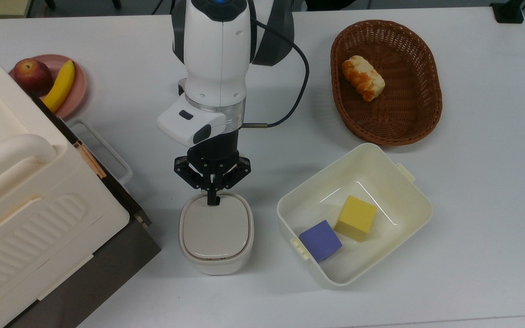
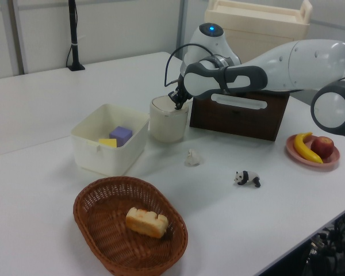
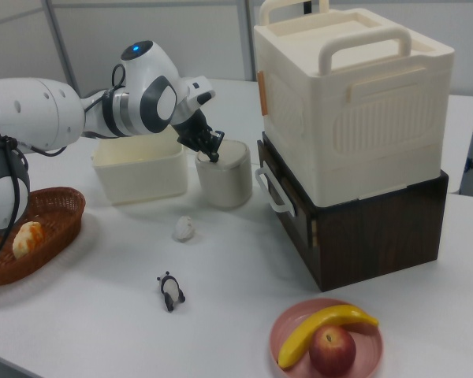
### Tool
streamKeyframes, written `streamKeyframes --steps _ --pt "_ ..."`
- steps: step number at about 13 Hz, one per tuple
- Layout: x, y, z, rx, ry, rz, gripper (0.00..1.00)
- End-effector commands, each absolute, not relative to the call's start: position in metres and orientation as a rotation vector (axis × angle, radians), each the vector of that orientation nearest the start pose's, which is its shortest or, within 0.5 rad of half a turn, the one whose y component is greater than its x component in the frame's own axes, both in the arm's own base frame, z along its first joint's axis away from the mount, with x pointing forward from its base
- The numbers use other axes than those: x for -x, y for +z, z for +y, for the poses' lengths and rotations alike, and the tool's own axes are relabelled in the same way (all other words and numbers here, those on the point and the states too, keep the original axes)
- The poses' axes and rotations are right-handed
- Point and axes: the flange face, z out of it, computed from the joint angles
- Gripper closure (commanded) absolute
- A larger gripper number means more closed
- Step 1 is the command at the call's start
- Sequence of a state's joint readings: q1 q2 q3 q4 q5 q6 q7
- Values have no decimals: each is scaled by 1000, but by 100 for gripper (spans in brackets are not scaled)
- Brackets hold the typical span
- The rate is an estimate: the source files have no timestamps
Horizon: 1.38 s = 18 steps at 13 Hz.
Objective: Open the trash can
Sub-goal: 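Lower the gripper and grasp the lid's edge, then lift the lid upward to flip it open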
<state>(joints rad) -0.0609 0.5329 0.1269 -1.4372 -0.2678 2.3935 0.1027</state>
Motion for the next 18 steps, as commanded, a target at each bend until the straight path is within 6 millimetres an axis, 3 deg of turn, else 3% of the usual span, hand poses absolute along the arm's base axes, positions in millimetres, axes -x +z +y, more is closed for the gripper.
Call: streamKeyframes --steps 1,6,8,10,12,13,14,15,18 --pt "-747 418 31 3210 -721 -208 100" --pt "-746 421 31 3220 -732 -225 100" --pt "-734 463 32 3178 -790 -172 100" --pt "-701 511 27 3084 -765 -39 95" --pt "-678 529 26 3117 -626 -31 83" --pt "-669 537 27 3127 -550 -16 64" --pt "-654 547 31 3129 -425 -10 6" --pt "-643 554 33 3142 -368 -25 0" --pt "-604 582 32 3178 -152 7 0"
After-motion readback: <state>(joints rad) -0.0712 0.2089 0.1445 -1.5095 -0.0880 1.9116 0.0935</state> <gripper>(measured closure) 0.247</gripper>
